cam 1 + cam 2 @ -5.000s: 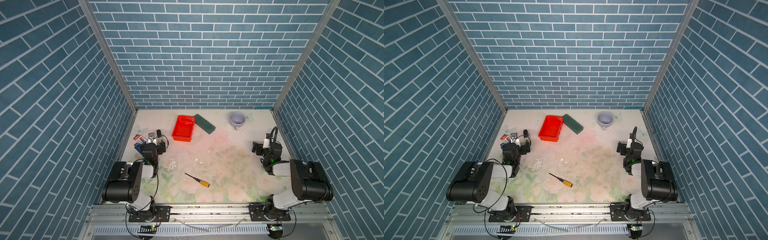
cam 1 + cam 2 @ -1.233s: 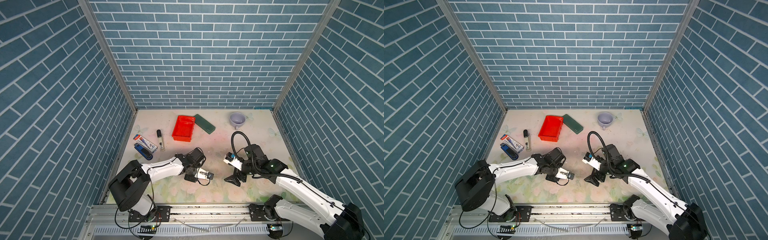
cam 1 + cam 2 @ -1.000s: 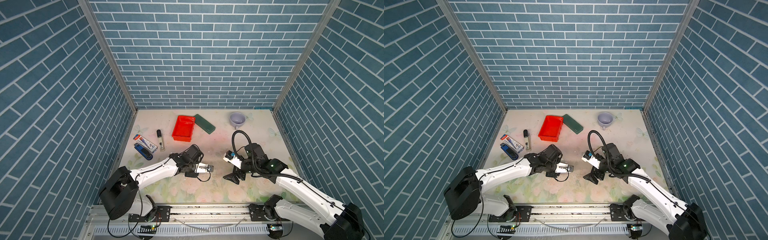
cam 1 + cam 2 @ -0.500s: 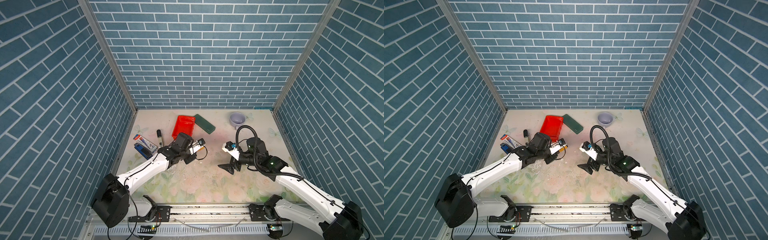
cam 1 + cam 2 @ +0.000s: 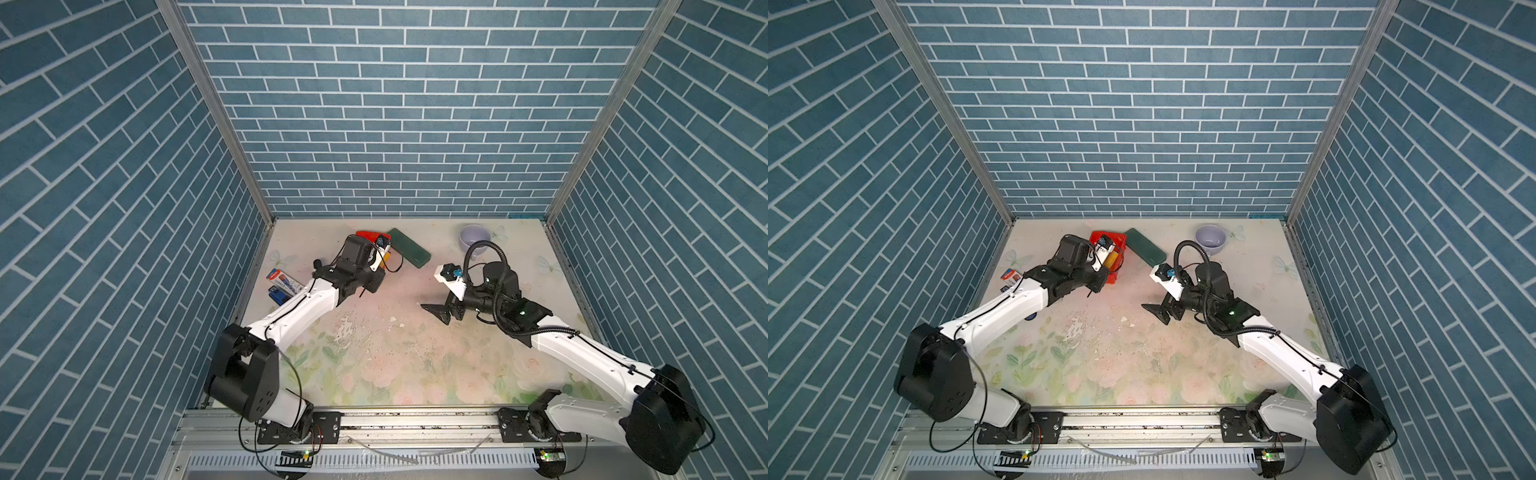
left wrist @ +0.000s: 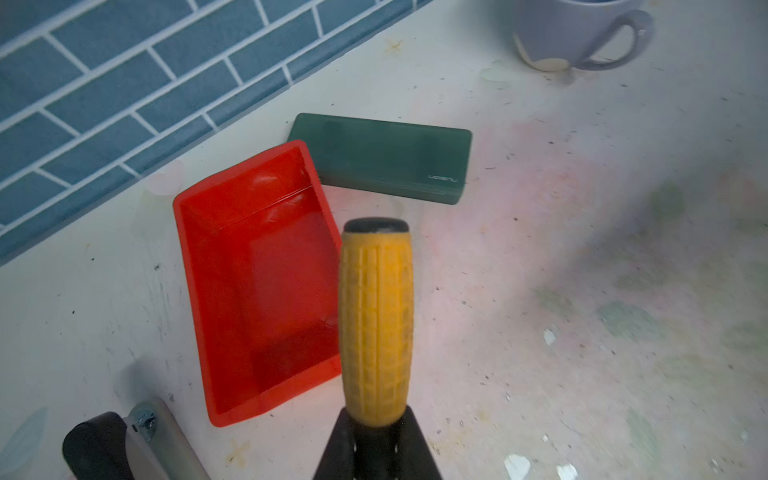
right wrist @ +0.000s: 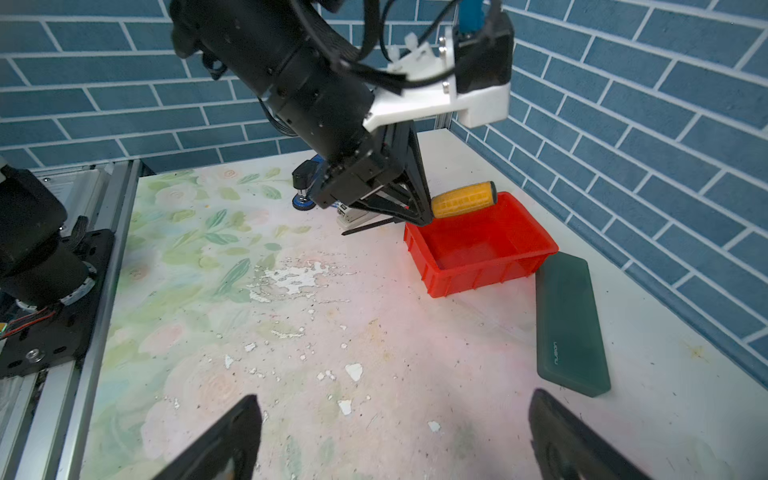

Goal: Put the screwdriver in the bin
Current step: 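Carry the screwdriver with the left gripper over the red bin, then lower the screwdriver into the red bin and open the left gripper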

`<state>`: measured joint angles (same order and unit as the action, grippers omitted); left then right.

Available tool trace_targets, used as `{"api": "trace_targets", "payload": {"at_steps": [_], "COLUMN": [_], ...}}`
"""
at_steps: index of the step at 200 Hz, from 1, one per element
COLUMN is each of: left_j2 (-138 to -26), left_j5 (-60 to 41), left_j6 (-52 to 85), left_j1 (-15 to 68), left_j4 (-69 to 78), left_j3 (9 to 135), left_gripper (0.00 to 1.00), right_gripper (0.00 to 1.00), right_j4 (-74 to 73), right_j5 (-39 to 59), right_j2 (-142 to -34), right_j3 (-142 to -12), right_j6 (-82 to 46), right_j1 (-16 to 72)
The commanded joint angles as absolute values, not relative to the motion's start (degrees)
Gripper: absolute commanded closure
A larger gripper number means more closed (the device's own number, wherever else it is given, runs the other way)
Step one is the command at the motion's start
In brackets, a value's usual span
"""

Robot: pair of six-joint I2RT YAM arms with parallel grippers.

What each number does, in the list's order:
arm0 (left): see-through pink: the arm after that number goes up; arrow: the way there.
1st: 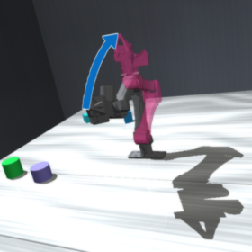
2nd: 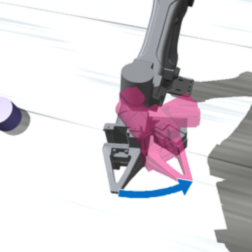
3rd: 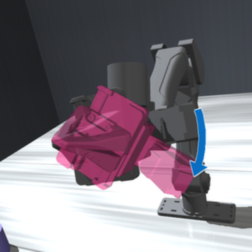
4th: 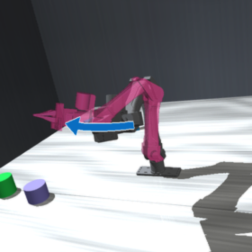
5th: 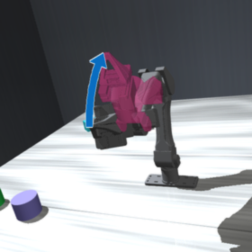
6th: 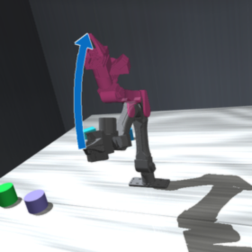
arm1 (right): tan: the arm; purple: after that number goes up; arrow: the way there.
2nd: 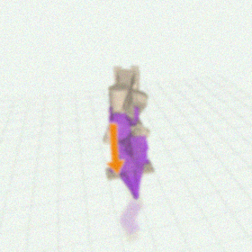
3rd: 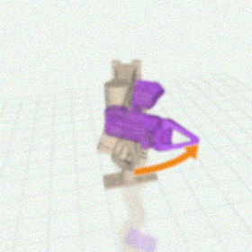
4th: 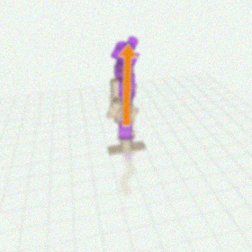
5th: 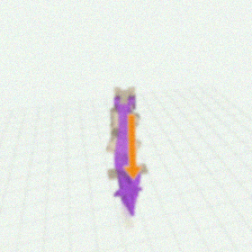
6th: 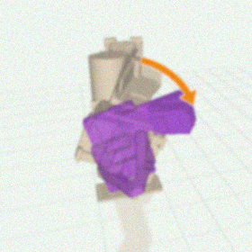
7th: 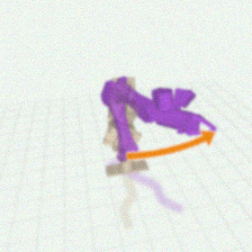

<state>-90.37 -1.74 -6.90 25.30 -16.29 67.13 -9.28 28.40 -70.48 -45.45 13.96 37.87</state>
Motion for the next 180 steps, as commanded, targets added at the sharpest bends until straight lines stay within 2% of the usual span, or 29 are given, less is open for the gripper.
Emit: {"api": "trace_targets", "payload": {"at_steps": [1, 50, 91, 180], "left_j2": [-95.3, -107.1, -115.5, -126.4], "left_j5": [1.5, 5.8, 5.9, 5.3], "left_j6": [-3.3, -3.1, -9.3, -23.1], "left_j1": [24.7, 22.4, 21.7, 20.5], "left_j4": [-18.9, -20.8, -22.8, -27.2], "left_j3": [73.1, 85.1, 93.9, 102.7], "left_gripper": [0.94, 0.94, 0.94, 0.94], "right_gripper": [0.01, 0.01, 0.01, 0.01], "right_j4": [-14.5, -15.8, -15.3, -16.4], "right_j5": [28.5, 28.4, 28.5, 26.6], "right_j2": [-72.2, -74.3, -73.6, -72.4], "right_j3": [-48.8, -50.1, -49.3, -46.2], "right_j6": [14.6, 14.3, 14.1, 12.8], "right_j1": [38.1, 38.1, 38.1, 38.1]}}
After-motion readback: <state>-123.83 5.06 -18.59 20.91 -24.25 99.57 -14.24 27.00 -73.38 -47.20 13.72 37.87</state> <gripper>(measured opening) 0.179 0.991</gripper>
